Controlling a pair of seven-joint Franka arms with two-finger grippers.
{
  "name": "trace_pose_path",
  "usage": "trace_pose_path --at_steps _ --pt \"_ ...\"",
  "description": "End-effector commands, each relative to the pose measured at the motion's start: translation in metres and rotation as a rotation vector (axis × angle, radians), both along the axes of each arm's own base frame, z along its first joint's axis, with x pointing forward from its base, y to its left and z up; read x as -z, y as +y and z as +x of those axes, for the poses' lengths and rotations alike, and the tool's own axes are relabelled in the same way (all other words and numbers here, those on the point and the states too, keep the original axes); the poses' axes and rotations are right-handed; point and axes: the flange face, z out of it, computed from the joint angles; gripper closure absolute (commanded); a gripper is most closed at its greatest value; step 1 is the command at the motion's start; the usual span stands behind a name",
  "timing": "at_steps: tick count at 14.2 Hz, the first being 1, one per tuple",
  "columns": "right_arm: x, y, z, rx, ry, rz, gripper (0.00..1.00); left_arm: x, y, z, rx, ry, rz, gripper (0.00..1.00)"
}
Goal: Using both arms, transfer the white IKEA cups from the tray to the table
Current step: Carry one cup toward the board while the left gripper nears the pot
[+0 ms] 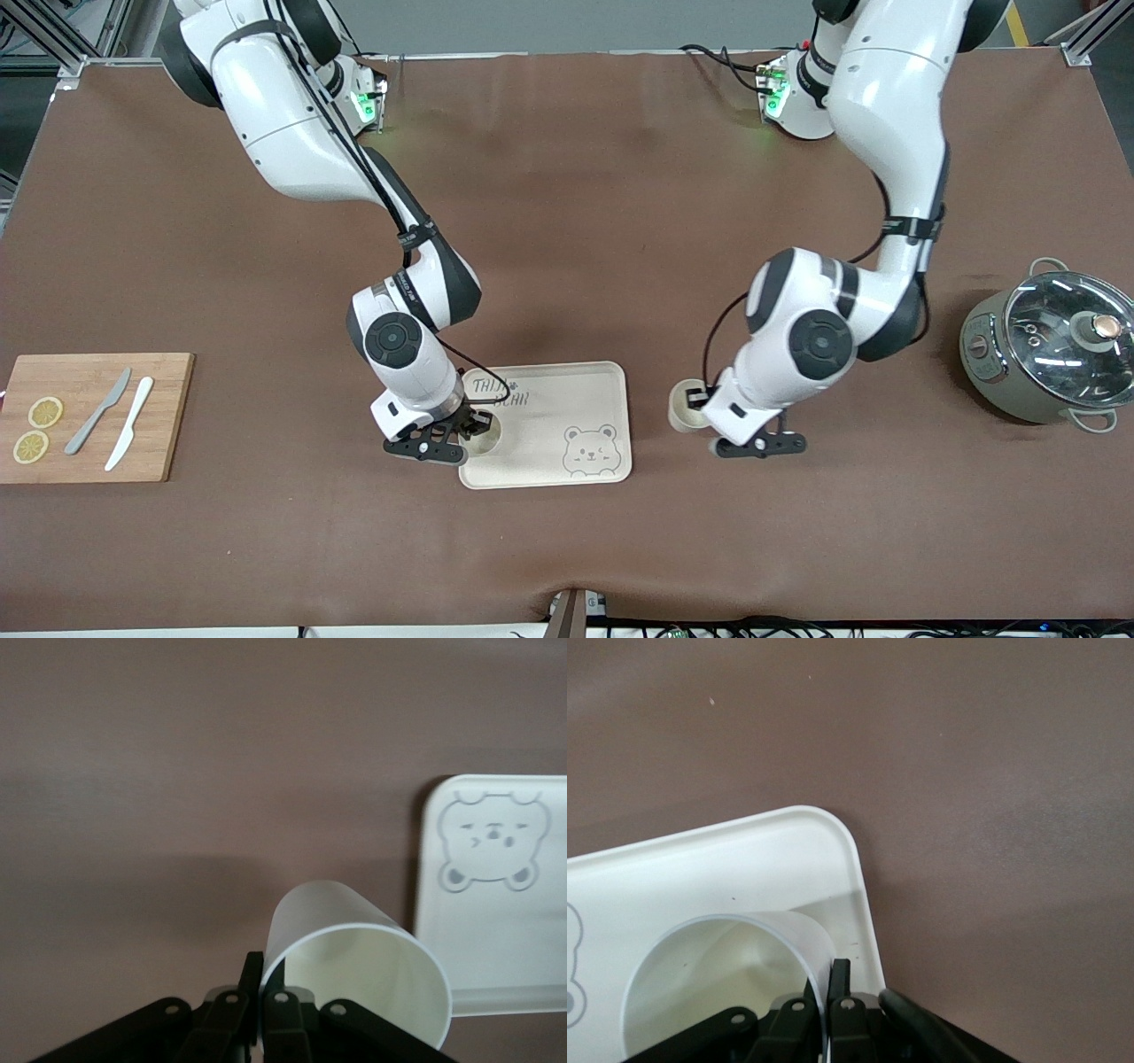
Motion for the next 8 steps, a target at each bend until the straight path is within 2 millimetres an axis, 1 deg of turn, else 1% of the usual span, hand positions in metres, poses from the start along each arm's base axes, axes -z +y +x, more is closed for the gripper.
trace_pose_path --at_steps 1,3,5,6,7,8 --pt "-0.034 0.01 -0.002 0.019 0.008 0.022 1.0 -0.011 0.041 0.006 0.052 0.019 0.021 1.0" --pt "-0.074 0.001 -0.006 0.026 0.056 0.003 1.0 -0.009 0.083 0.016 0.078 0.015 0.033 1.0" --pt "-0.119 -0.019 -0.008 -0.011 0.087 -0.027 1.0 -0.004 0.125 0.025 0.109 0.016 0.038 1.0" --pt "-0.14 -0.041 -0.006 -0.034 0.104 -0.045 1.0 0.0 0.148 0.029 0.117 0.018 0.036 1.0" --pt "-0.158 -0.066 -0.004 -0.058 0.128 -0.061 1.0 0.004 0.167 0.031 0.123 0.023 0.035 1.0" --pt "-0.172 -0.087 -0.003 -0.093 0.149 -0.057 1.0 0.013 0.183 0.031 0.126 0.036 0.037 1.0"
